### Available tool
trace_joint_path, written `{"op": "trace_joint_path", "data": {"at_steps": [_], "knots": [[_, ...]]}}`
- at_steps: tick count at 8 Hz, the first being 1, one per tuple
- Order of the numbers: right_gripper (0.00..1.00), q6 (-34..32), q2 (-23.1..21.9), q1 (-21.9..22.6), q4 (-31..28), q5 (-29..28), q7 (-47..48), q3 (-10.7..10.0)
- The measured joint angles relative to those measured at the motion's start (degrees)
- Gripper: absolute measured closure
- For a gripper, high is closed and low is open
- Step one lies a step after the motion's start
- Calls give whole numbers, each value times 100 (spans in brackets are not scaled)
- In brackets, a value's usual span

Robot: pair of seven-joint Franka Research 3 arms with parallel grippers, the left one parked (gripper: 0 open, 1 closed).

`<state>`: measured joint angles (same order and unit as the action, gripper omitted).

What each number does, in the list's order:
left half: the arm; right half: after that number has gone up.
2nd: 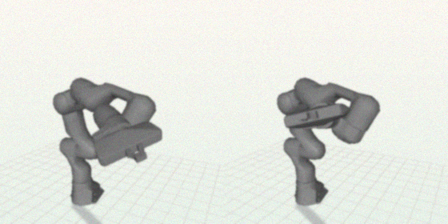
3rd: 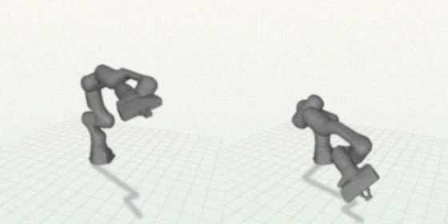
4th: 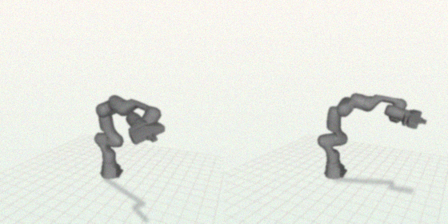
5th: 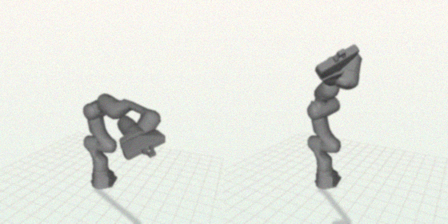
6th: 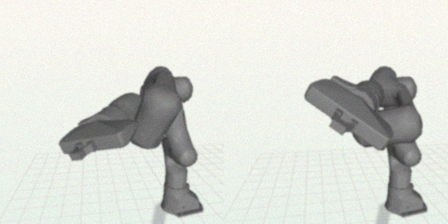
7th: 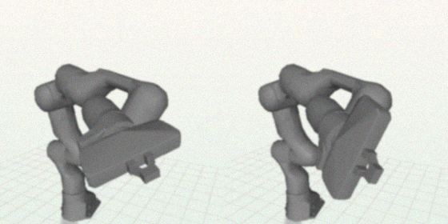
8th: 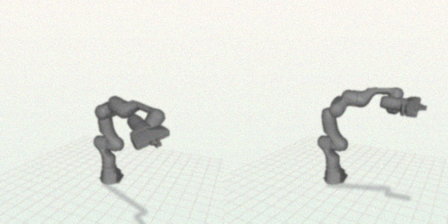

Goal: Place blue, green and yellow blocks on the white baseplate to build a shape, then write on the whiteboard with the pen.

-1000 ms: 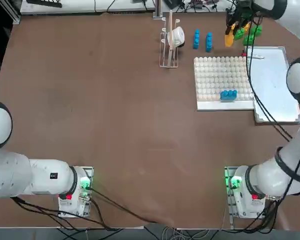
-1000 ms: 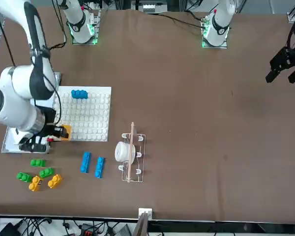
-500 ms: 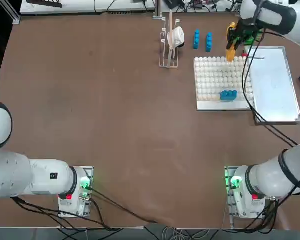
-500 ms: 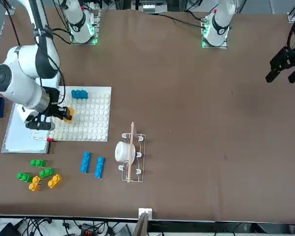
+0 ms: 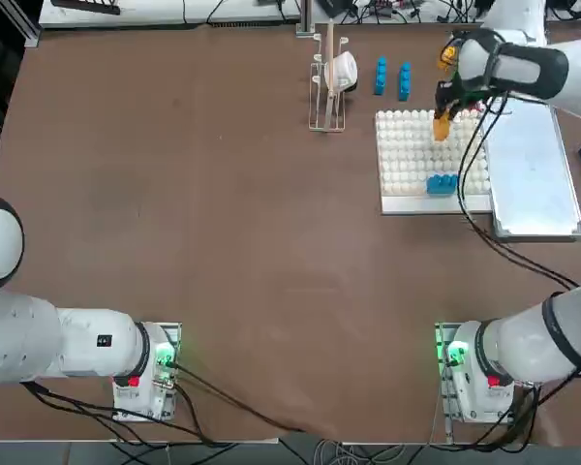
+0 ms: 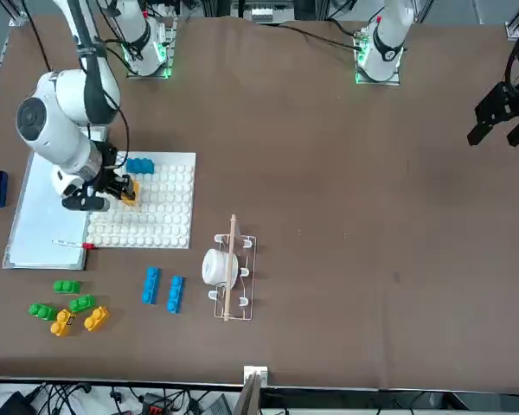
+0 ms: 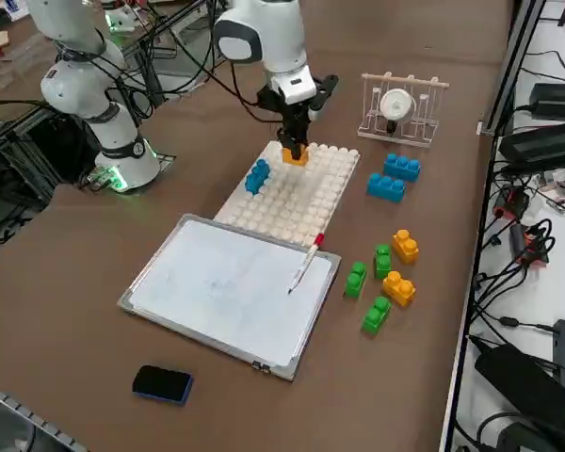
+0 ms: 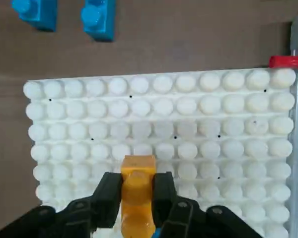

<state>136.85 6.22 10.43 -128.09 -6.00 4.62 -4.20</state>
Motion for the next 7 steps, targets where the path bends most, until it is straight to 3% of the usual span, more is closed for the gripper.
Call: {"op": "trace_joint_path", "data": {"at_steps": [2,7], "knots": [[64,350,-74,71,-436,2,-5,4],[64,716,-153,236,-876,7,-12,7]]}}
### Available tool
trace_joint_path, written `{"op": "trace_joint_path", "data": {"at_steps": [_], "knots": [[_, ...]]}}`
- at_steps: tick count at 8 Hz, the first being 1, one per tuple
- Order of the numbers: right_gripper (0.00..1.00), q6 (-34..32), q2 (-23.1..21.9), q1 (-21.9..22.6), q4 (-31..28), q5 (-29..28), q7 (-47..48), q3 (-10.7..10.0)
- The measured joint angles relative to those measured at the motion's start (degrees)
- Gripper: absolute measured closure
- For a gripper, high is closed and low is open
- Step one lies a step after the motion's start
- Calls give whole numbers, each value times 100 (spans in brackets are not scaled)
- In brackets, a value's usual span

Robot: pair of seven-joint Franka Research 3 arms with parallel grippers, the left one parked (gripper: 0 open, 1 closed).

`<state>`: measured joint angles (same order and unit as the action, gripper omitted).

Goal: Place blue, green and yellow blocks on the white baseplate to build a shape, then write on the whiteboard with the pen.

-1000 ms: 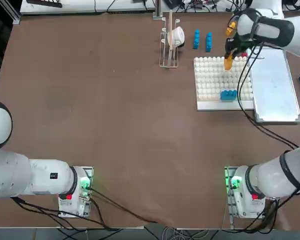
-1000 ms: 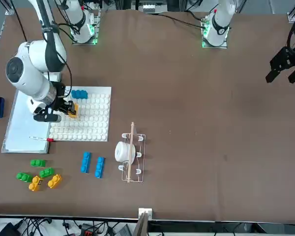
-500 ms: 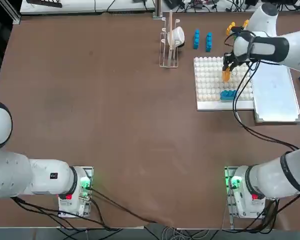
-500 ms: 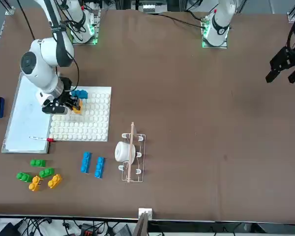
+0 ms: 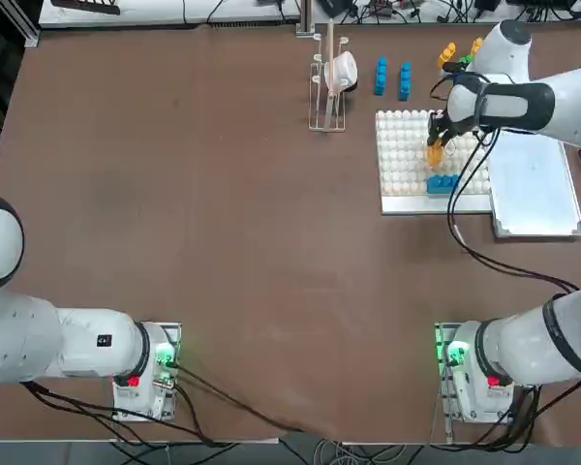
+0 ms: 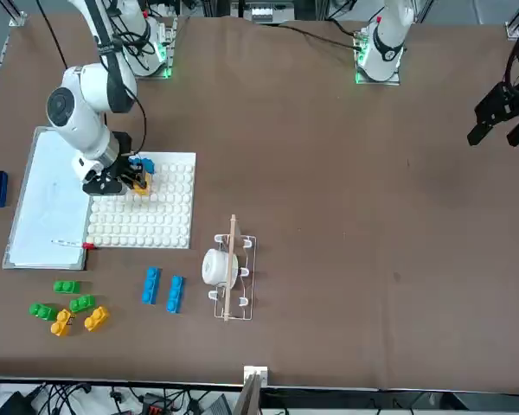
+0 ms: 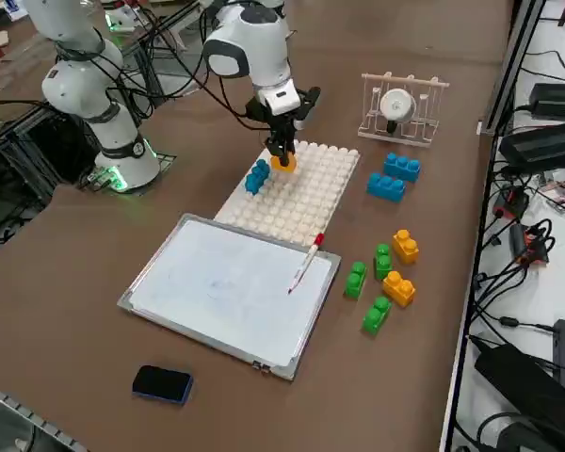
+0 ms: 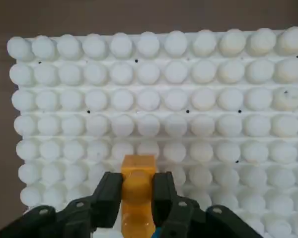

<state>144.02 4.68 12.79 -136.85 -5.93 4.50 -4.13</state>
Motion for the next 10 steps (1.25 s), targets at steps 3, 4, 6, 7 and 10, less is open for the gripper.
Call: {"op": "trace_joint_path", "data": {"at_steps": [3,4,6,7,10], "knots": [[64,70,0,8,-173,49,-17,0],[64,77,0,8,-196,109,-22,-1],[64,79,0,8,-214,165,-22,-1],[64,81,1,8,-221,166,-22,-1],[64,269,78,7,-273,166,-22,-6]]}}
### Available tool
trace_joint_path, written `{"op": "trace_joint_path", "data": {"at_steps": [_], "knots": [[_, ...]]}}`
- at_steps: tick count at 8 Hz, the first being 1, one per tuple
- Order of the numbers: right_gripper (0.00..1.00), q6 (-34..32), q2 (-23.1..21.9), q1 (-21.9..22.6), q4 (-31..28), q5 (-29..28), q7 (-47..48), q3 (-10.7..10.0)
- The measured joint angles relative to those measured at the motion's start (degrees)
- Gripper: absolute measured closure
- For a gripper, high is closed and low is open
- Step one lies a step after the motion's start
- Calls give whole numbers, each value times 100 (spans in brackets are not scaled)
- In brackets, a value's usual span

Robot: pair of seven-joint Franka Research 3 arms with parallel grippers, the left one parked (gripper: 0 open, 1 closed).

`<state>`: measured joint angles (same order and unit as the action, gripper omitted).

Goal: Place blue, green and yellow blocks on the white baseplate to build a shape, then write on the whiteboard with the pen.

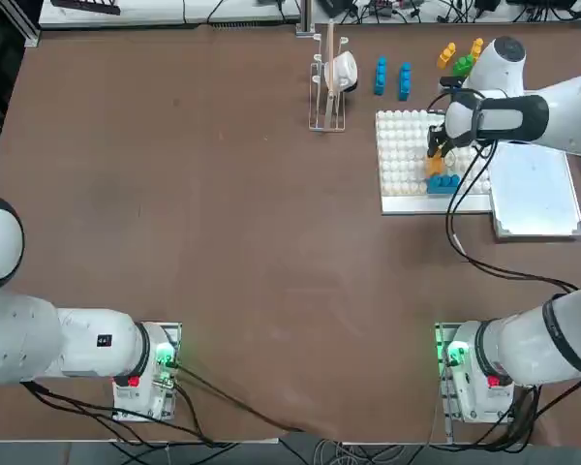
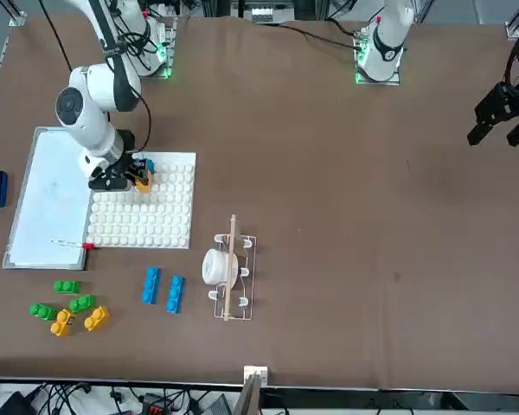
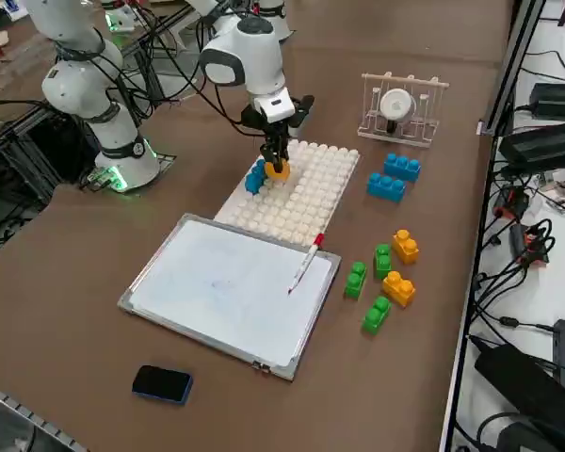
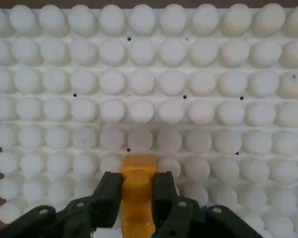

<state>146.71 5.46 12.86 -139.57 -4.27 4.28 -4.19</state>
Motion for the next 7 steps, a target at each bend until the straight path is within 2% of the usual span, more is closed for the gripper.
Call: {"op": "trace_joint_path", "data": {"at_steps": [7], "knots": [[64,93,71,-1,-1,0,9,-10]]}}
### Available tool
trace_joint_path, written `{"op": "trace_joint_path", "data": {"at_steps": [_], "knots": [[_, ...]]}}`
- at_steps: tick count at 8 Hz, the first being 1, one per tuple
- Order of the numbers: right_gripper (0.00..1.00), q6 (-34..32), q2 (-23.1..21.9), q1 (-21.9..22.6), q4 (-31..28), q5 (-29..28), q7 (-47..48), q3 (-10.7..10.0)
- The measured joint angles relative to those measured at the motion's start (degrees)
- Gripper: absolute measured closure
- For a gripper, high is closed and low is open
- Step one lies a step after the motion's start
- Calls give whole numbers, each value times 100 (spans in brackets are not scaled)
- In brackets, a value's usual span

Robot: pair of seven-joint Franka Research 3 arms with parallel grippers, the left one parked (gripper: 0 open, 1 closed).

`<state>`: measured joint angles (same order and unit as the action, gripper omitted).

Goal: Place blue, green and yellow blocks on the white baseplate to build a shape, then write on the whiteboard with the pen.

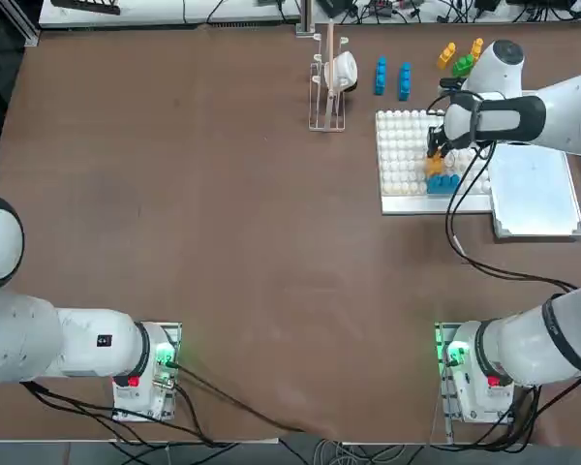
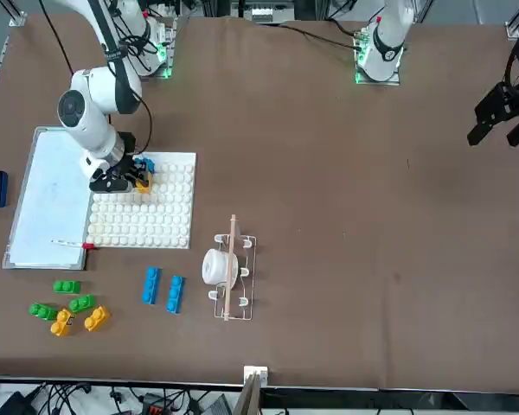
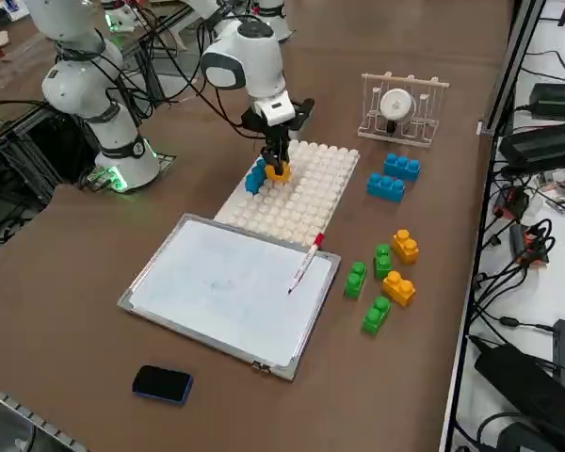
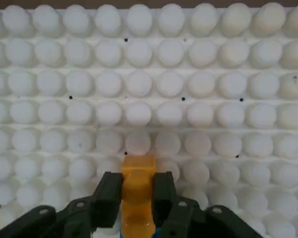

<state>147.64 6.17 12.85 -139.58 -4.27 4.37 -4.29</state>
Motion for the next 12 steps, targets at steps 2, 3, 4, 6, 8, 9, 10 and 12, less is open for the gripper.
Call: {"op": "trace_joint_path", "data": {"at_steps": [2,3,4,6,8,9,10,12], "knots": [[64,0,0,3,0,0,4,0],[64,1,1,6,0,0,6,2],[64,4,5,9,0,0,8,4],[64,10,18,31,-3,0,33,8],[64,10,40,88,-25,72,119,-5],[64,21,61,95,-29,76,126,-5],[64,42,88,96,-28,77,126,-5],[64,64,105,97,-28,77,129,-8]]}}
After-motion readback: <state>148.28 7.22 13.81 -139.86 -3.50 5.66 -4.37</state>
